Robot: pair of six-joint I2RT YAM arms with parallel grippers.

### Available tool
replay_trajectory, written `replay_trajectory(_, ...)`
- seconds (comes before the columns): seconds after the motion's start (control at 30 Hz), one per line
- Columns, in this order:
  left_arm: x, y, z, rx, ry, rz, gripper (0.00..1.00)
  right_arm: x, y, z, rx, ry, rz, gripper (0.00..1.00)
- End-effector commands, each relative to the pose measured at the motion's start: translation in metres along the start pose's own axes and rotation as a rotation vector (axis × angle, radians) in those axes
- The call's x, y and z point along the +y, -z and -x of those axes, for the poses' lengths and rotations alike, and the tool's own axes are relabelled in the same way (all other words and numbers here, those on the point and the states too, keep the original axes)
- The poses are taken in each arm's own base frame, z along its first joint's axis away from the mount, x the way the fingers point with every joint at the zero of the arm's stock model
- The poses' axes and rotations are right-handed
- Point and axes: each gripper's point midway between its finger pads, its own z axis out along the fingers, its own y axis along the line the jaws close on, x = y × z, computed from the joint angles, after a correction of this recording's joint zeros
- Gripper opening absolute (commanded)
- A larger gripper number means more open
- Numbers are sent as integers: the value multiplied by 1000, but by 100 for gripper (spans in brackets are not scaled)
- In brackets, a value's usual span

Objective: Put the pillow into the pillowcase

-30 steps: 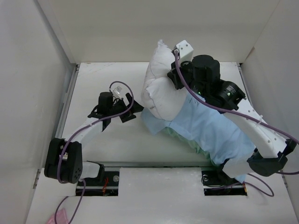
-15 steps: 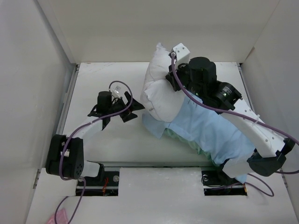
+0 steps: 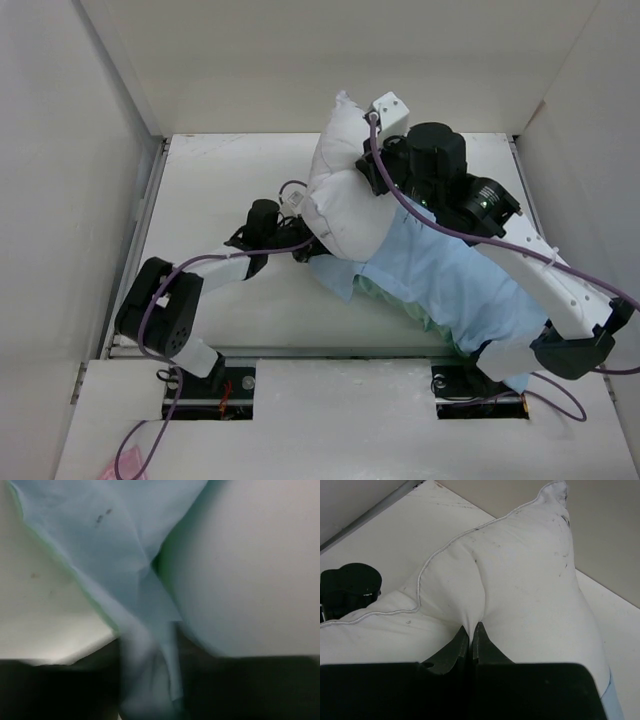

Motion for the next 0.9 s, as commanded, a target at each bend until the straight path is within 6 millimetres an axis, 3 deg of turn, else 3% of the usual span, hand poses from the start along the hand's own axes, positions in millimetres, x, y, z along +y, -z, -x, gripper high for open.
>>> replay_trajectory(0.0,-45,-10,0,26,-82,-177,0,-8,23,46,-172,-44,-17,0)
replay_trajectory(0.13,-76,-7,24,-26,-162,-272,0,-3,30,19,-123,-55,7,0)
replay_trajectory(0.17,-80,-4,35,-50,-181,-275,0,-3,31,12,-111,-53,7,0)
replay_trajectory(0.2,-85,4,59,-96,-187,-260,0,-1,27,-10,-66,-57,9,0)
replay_trajectory(0.27,-92,19,89,-188,-220,-216,0,-3,37,-26,-41,-85,-2,0)
replay_trajectory(0.3,-113,38,115,-281,-314,-206,0,-6,34,-52,19,-96,-36,0)
replay_trajectory(0.37,-111,55,137,-367,-313,-94,0,-7,40,-74,60,-116,-48,0)
replay_trajectory(0.47,-140,100,159,-522,-408,-37,0,-22,45,-120,183,-140,-167,0)
replay_trajectory(0.53,-160,129,157,-610,-458,-25,0,-38,49,-140,229,-133,-290,0)
replay_trajectory(0.63,-174,166,152,-738,-515,33,0,-55,41,-170,321,-123,-444,0)
replay_trajectory(0.67,-180,173,145,-745,-522,26,0,-61,42,-164,306,-122,-474,0)
replay_trajectory(0.7,-180,183,148,-804,-521,61,0,-62,37,-179,362,-112,-511,0)
replay_trajectory(0.8,-185,200,135,-872,-524,67,0,-63,25,-194,433,-92,-556,0)
replay_trajectory(0.87,-179,198,132,-866,-519,75,0,-43,17,-188,416,-117,-464,0)
